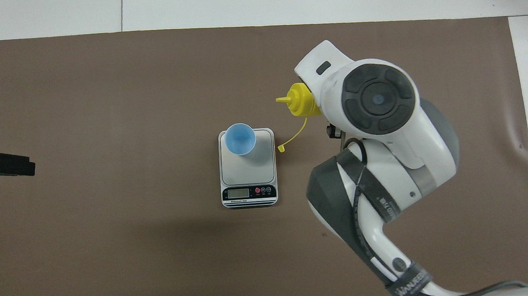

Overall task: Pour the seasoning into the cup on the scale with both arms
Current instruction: 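Turn the bottle upright and carry it back beside the right arm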

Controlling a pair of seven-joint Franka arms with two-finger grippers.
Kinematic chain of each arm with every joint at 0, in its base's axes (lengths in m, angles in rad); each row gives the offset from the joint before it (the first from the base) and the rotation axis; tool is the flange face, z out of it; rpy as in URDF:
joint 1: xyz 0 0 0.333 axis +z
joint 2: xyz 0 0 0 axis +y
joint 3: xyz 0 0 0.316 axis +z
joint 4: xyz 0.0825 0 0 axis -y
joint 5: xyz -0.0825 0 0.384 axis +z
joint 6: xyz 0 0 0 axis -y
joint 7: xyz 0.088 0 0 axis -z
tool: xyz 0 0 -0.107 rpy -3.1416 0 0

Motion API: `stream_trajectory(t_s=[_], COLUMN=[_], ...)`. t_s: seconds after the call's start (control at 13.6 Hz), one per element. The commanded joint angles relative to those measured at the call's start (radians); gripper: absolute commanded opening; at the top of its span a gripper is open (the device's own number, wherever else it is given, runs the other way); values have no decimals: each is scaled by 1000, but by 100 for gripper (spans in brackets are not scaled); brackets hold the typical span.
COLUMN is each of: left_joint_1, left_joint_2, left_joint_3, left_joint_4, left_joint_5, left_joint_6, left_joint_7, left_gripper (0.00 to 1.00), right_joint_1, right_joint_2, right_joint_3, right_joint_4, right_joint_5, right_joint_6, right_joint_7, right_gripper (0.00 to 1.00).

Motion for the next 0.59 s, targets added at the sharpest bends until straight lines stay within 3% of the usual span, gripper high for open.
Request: stream_trajectory(t_s=[0.0,0.37,0.51], left_joint_1=[-12,-14,-12], left_joint_2=[-28,-26,-26], left_joint_3=[-8,-8,-8], left_joint_4=[-38,-39,-38], left_joint_5=[8,8,6], left_joint_6=[42,87,81], left_joint_7=[-66,16,19], left_gripper=[100,100,100], right_joint_1=[-97,-282,-342], right_joint_2=[-86,-142,-174], right_joint_3=[13,13,13], right_joint_4=[-85,-169,-253], right_joint_5=[156,486,621], right_joint_6=[35,36,90], right_joint_7=[-92,-295,-329], right_gripper=[0,0,0])
